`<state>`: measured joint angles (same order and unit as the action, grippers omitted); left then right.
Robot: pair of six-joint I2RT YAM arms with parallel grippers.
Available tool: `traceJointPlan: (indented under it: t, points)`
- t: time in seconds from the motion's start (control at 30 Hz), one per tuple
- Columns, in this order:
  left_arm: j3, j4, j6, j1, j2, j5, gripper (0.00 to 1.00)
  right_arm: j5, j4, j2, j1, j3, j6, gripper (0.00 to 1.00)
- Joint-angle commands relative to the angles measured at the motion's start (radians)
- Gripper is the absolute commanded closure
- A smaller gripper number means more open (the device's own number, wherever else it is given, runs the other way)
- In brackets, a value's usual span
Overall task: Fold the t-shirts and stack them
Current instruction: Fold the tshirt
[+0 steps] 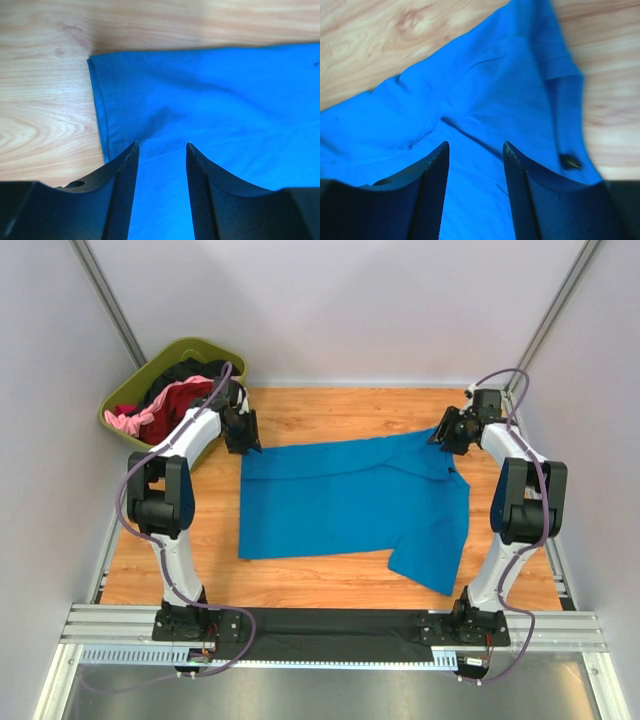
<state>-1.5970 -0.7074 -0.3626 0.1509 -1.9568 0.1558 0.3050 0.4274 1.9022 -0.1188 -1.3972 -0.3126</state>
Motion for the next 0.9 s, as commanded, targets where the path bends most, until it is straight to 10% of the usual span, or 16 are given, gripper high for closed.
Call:
traceJointPlan:
  t: [0.0,0.87]
  points:
    - [0.014,0.003,-0.022,0.004,-0.047,0.033,0.50,0.207,0.045,0.079,0.013,-0.075,0.049,0.50]
    - [0.060,-0.147,-0.096,0.004,-0.033,-0.052,0.54,0.223,0.202,0.305,0.113,-0.296,0.216,0.53]
